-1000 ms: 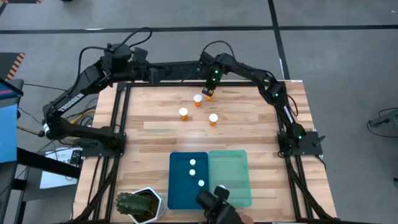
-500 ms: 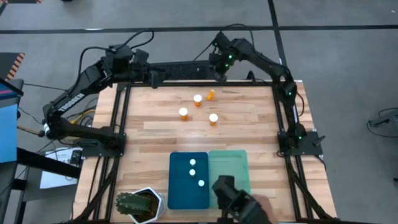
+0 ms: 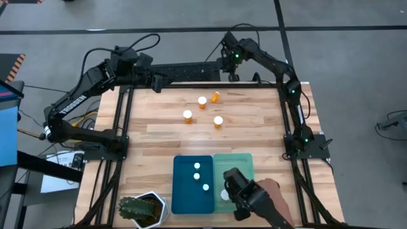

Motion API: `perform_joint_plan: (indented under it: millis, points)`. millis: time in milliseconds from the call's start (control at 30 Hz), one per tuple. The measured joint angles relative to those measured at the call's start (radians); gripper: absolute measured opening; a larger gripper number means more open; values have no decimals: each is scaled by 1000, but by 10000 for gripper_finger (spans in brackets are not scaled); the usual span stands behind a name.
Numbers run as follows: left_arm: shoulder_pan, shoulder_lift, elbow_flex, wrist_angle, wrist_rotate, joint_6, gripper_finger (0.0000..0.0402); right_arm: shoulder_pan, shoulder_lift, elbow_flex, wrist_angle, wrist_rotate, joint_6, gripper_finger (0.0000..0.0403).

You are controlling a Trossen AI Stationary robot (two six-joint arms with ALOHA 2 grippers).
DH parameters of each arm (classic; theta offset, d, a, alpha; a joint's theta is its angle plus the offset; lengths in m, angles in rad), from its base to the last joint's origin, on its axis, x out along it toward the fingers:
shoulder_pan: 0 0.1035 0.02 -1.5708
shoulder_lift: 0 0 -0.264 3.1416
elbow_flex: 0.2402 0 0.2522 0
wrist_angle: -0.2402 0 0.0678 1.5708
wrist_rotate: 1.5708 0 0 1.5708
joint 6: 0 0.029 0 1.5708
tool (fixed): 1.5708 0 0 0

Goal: Pick and place medicine bottles into bin by pill shape (circle, oval)
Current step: Put the small orange pill bottle into the blue bin

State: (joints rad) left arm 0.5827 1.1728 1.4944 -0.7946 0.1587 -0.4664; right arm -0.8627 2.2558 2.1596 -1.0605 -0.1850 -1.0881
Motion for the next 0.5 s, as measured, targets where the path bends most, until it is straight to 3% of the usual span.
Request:
perform_joint_plan:
  millis: [200,500]
  points:
    - [0,0,0,-4,-22,43,286,-10,4,-3,-14,-34,-184,0]
    - [0,0,0,-3,-33,55,286,36,8,-6,-104,-116,-185,0]
